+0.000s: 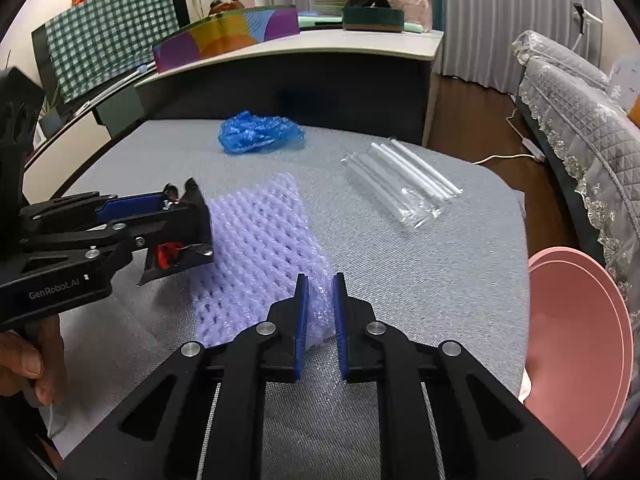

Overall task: Collect trash
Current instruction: 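Grasp the red snack packet with the left tool while the right tool grasps the purple foam net, then carry the red packet and purple foam net over the pink bin with both tools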

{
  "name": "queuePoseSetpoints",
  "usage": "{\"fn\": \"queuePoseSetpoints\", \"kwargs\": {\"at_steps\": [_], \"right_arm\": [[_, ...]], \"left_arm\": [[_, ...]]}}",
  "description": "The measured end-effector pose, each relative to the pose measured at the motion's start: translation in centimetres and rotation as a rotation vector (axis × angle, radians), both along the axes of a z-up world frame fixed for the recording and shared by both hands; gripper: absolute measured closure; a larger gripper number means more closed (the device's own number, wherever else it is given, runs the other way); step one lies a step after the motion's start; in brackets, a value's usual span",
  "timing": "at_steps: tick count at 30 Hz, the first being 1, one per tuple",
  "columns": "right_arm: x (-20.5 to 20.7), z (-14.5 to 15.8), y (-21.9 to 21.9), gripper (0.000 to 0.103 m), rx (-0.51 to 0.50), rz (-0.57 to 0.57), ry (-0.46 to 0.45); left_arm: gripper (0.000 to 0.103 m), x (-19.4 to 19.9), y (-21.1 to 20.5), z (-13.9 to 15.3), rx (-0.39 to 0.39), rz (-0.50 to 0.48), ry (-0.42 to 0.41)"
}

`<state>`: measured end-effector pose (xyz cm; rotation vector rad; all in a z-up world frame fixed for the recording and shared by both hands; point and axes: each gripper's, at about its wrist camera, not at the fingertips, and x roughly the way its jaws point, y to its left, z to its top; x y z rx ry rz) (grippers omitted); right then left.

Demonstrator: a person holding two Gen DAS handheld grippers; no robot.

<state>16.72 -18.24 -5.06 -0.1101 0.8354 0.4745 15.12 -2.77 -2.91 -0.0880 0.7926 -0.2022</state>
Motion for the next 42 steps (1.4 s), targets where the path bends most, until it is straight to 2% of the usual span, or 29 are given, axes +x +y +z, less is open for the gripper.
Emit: {"fn": "queuePoseSetpoints", "kwargs": {"at_steps": [17, 25, 36, 42], "right_arm": [[-4.4, 5.9, -2.5, 0.091, 0.074, -0.114, -0.177], [-5.6, 7.9, -4.9, 0.091, 0.102, -0.168, -0.214], [-6.1, 13.0, -7.4, 0.091, 0.113, -0.216, -0.306], [-5.7, 14.8, -9.3, 0.091, 0.112, -0.230, -0.317]], "left_arm": [[0.067, -3.7, 1.2, 3.2, 0.008, 0.026, -0.087], [0.067, -4.8, 0.8, 4.0, 0.017, 0.024, -0.107], [0.067, -5.8, -0.3, 6.0, 0.022, -0.011, -0.162], [0.067, -6.2, -1.1, 7.0, 0.017, -0.027, -0.184]]}}
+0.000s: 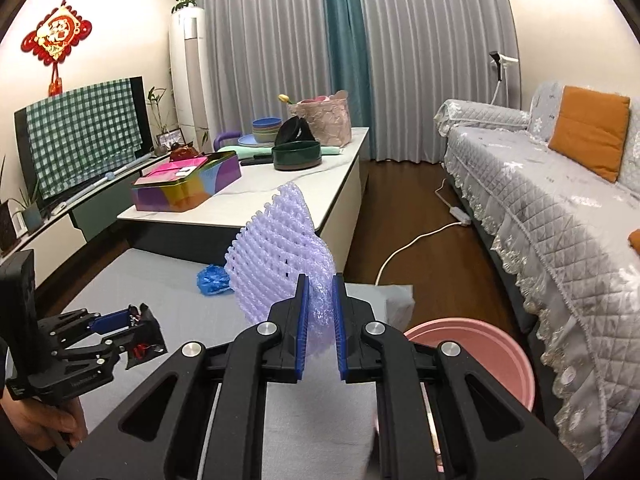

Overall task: Collect trash
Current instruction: 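Carry the red packet and purple foam net over the pink bin with both tools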

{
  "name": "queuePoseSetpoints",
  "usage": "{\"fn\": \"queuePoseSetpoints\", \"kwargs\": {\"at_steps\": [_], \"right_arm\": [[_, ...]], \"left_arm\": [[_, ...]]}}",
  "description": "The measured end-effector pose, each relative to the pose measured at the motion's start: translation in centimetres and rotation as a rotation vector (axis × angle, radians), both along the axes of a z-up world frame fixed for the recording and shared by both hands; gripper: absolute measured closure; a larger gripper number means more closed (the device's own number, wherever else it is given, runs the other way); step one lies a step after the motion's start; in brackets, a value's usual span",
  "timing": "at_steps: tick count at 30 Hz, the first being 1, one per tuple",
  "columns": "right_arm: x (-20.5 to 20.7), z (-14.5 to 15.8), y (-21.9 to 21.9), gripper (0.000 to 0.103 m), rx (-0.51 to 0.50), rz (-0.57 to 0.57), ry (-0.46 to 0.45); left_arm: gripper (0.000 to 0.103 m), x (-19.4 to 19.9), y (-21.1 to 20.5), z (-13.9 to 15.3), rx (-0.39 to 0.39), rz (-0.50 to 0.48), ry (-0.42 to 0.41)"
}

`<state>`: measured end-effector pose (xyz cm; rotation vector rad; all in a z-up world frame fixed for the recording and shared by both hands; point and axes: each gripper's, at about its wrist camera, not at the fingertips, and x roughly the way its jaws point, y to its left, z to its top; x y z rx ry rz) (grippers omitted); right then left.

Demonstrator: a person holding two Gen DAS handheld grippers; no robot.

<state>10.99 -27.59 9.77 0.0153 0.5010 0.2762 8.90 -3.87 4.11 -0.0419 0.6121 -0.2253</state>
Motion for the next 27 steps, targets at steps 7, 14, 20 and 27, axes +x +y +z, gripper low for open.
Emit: {"fn": "queuePoseSetpoints", "kwargs": {"at_steps": [7, 14, 20, 27], "right_arm": [[-0.8, -0.1, -2.5, 0.091, 0.019, -0.037, -0.028], [-0.9, -1.3, -5.7, 0.091, 0.035, -0.122, -0.021], [-0.8, -1.2, -8.5, 0.091, 0.057, -0.188, -0.027], [-0.8, -1.4, -11.1, 0.091, 0.043, -0.252, -0.020]], "left_arm": [[0.067, -0.2, -0.8, -0.3, 0.013, -0.014, 0.004], [0.067, 0.0, -2.1, -0.7, 0.028, -0.022, 0.013], [0.067, 0.5, -4.2, -0.8, 0.040, -0.049, 0.016], [0.067, 1.1, -7.1, -0.1, 0.035, -0.085, 0.000]]}}
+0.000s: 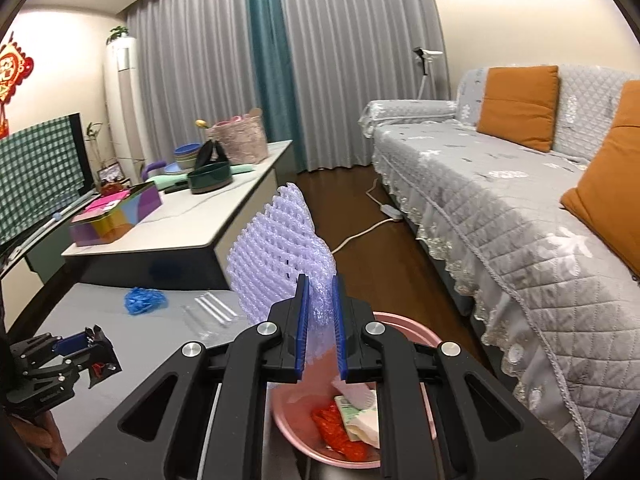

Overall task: Collect trash
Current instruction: 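Carry the red packet and purple foam net over the pink bin with both tools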

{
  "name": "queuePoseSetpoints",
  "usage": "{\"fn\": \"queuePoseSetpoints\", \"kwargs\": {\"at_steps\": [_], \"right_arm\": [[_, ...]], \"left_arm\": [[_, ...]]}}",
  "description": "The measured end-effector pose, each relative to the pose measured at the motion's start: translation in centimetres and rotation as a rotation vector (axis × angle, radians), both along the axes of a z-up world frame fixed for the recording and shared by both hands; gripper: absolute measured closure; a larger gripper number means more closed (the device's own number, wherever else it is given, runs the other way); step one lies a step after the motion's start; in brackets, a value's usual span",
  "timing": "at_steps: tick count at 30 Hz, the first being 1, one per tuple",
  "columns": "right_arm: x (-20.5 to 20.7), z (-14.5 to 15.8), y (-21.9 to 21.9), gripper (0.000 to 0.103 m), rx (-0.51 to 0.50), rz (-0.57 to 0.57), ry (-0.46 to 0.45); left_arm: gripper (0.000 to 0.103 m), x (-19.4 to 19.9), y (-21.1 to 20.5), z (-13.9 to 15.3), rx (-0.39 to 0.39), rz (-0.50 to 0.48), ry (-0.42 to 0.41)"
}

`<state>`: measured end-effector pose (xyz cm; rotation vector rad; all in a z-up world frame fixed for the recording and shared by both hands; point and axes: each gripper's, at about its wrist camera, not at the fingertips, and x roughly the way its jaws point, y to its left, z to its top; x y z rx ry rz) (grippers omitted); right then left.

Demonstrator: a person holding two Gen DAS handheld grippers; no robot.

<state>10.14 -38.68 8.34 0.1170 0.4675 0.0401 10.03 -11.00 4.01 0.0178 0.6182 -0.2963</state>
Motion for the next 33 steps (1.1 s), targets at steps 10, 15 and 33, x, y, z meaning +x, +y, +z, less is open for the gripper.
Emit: {"fn": "queuePoseSetpoints", "kwargs": {"at_steps": [10, 15, 33], "right_arm": [[-0.9, 0.3, -4.1, 0.091, 0.022, -0.094, -0.008], [-0.9, 0.0, -5.3, 0.091, 0.018, -0.119, -0.003], [-0.6, -0.7, -7.5, 0.091, 0.014, -0.171, 0.007]], "left_arm": [[0.067, 1.1, -4.9, 0.1, 0.010, -0.078, 0.002], [0.067, 1.7, -7.1, 0.3, 0.007, -0.111, 0.002], [0.067, 4.2, -13.5, 0.2, 0.009, -0.196, 0.016]]}}
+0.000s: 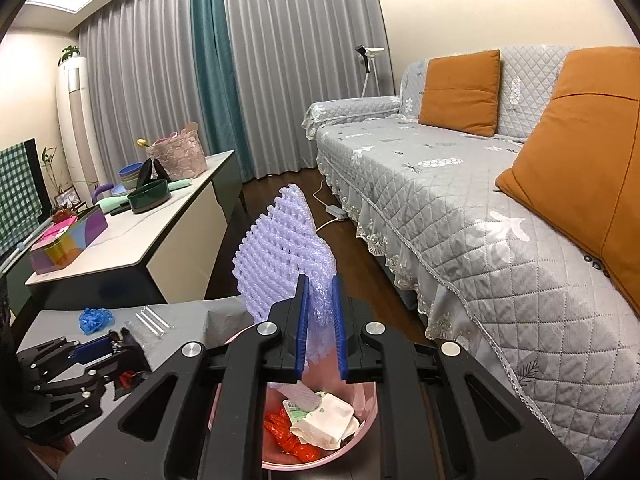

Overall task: Collect trash
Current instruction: 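Carry the red packet and purple foam net over the pink bin with both tools, then open both tools to drop the red packet and purple foam net into the bin, then move the left tool to the blue plastic bag while the right tool approaches the clear straw packet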

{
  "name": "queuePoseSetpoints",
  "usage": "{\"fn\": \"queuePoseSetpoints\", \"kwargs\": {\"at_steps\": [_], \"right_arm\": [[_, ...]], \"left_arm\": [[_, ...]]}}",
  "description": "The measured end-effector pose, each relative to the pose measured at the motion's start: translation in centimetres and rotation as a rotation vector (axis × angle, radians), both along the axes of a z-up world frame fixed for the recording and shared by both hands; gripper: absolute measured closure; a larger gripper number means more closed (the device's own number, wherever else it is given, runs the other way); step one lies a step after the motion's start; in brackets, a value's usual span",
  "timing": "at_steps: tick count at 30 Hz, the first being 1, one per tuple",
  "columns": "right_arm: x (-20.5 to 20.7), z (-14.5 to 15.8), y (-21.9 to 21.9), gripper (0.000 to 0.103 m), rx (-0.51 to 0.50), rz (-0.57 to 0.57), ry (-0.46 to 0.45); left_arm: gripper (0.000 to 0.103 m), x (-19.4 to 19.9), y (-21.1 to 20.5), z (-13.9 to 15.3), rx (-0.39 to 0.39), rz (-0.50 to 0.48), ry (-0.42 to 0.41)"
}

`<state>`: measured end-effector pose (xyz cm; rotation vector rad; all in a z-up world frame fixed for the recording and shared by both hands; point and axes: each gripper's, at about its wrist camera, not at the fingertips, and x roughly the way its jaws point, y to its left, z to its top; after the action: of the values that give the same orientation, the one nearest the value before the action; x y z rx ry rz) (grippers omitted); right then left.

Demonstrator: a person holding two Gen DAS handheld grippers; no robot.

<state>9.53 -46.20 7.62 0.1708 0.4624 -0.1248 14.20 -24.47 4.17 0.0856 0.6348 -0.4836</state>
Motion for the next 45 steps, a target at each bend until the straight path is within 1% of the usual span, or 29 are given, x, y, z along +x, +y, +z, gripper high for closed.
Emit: {"fn": "queuePoseSetpoints", "kwargs": {"at_steps": [9, 19, 20, 21, 22, 23, 24, 25, 26, 32, 36, 45], "right_arm": [[1.1, -1.0, -0.1, 0.091, -0.012, -0.007, 0.035], [1.8, -2.0, -0.3, 0.090, -0.003, -0.020, 0.065], [1.9, -2.0, -0.3, 0.087, -0.003, -0.019, 0.068], [2.0, -2.1, -0.3, 0.087, -0.004, -0.021, 0.072], [2.1, -2.2, -0.3, 0.077, -0.005, -0.021, 0.080], [2.2, -2.3, -0.3, 0.057, -0.008, -0.024, 0.086], [2.3, -2.4, -0.3, 0.050, -0.010, -0.034, 0.089], [2.3, -2.5, -0.3, 0.045, -0.009, -0.042, 0.088], [2.3, -2.5, -0.2, 0.045, -0.004, -0.043, 0.088], [2.4, -2.5, 1.0, 0.045, -0.019, -0.038, 0.070], [2.5, -2.4, 2.6, 0.045, -0.022, -0.010, 0.056], [3.4, -1.6, 8.4, 0.045, -0.037, 0.116, 0.020]], "left_arm": [[0.067, 1.5, -2.5, -0.8, 0.015, -0.023, 0.012], [0.067, 3.2, -3.2, -1.8, 0.007, -0.029, 0.040], [0.067, 3.3, -3.3, -1.9, 0.005, -0.036, 0.048], [0.065, 3.4, -3.4, -2.1, 0.006, -0.045, 0.056], [0.056, 3.4, -3.4, -2.1, 0.008, -0.050, 0.059], [0.051, 3.4, -3.4, -2.1, 0.010, -0.050, 0.057], [0.049, 3.3, -3.1, -1.9, 0.007, -0.047, 0.049], [0.049, 3.2, -3.0, -1.9, 0.006, -0.045, 0.047], [0.049, 3.2, -2.8, -1.8, 0.004, -0.043, 0.048], [0.049, 2.0, 0.0, -0.9, -0.007, -0.020, 0.030], [0.049, 1.0, 3.4, 0.0, -0.002, 0.005, 0.008], [0.050, 0.5, 11.7, 1.9, 0.009, 0.108, -0.040]]}}
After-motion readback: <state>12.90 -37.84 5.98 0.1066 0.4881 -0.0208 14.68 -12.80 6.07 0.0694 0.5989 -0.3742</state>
